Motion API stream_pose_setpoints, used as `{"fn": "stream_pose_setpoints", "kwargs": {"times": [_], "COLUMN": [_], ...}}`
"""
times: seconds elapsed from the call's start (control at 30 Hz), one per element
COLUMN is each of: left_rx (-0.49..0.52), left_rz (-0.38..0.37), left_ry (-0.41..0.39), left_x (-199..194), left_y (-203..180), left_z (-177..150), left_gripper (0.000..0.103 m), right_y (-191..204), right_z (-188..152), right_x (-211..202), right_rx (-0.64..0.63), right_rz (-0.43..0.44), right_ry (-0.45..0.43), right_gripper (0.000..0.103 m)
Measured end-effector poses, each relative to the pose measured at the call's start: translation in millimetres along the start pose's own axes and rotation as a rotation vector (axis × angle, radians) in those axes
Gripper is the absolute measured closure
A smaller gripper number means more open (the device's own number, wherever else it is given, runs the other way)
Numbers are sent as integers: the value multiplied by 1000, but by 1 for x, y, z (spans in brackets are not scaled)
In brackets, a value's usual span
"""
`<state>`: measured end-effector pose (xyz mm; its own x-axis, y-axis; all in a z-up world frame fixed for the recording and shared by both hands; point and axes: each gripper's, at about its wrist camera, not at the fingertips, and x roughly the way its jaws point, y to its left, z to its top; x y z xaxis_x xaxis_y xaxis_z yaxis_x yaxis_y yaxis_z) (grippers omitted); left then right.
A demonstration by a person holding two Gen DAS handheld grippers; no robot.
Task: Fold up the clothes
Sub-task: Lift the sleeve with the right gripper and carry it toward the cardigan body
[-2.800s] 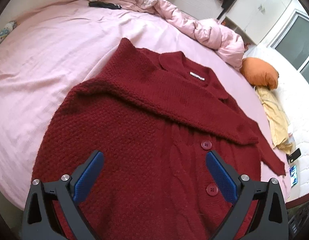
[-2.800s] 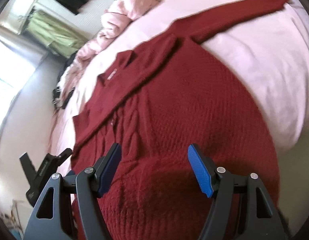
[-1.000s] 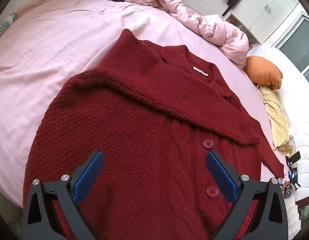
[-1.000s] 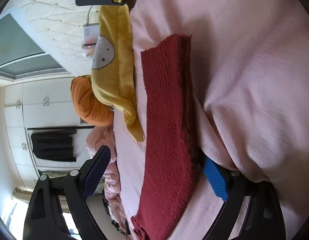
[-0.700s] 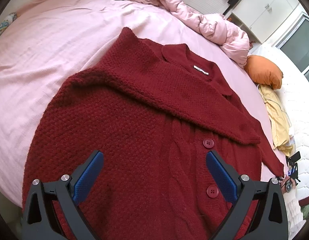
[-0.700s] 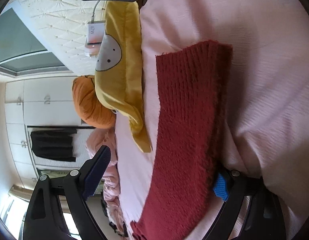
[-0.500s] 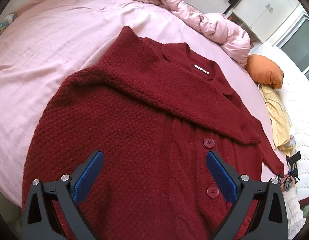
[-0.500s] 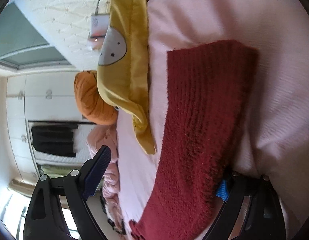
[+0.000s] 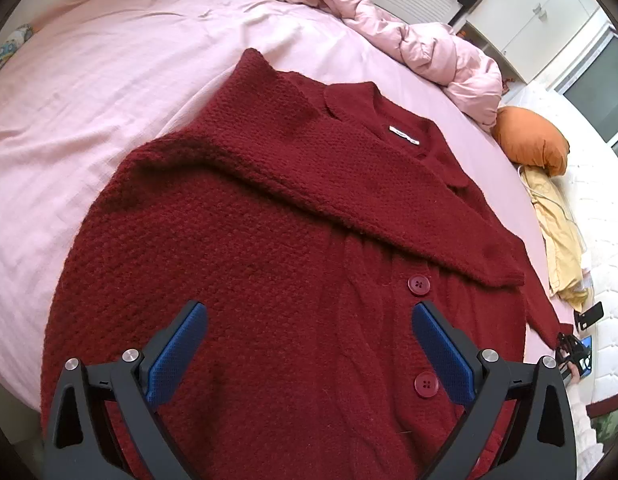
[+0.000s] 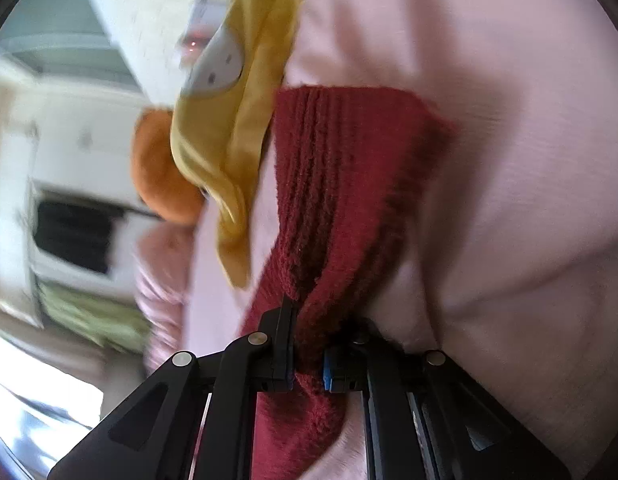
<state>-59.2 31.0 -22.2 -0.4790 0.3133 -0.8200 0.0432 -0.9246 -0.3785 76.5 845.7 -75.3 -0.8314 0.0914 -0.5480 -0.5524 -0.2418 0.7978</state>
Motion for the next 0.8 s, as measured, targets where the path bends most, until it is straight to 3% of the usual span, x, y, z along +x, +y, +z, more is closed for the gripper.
{"fn": "stream_pose_setpoints", "kwargs": {"times": [0.37,0.6,0.8], "left_rx": [-11,-10,175], "left_rz": [-27,-46,-108], "left_ry": [0,-54,-129], "left_x": [1,-8,-21], "left_y": [1,0,-38], "left_z": [1,1,-11], "left_gripper": [1,1,1], "right_y": [38,67,98], "right_z": [-31,-57,-84], "right_x": [-12,-5,3], "right_rx": [-159,-220,-251], "right_rz": [-185,-143,-94], "right_ry": [-56,-6,37], "right_gripper": [91,91,91]}}
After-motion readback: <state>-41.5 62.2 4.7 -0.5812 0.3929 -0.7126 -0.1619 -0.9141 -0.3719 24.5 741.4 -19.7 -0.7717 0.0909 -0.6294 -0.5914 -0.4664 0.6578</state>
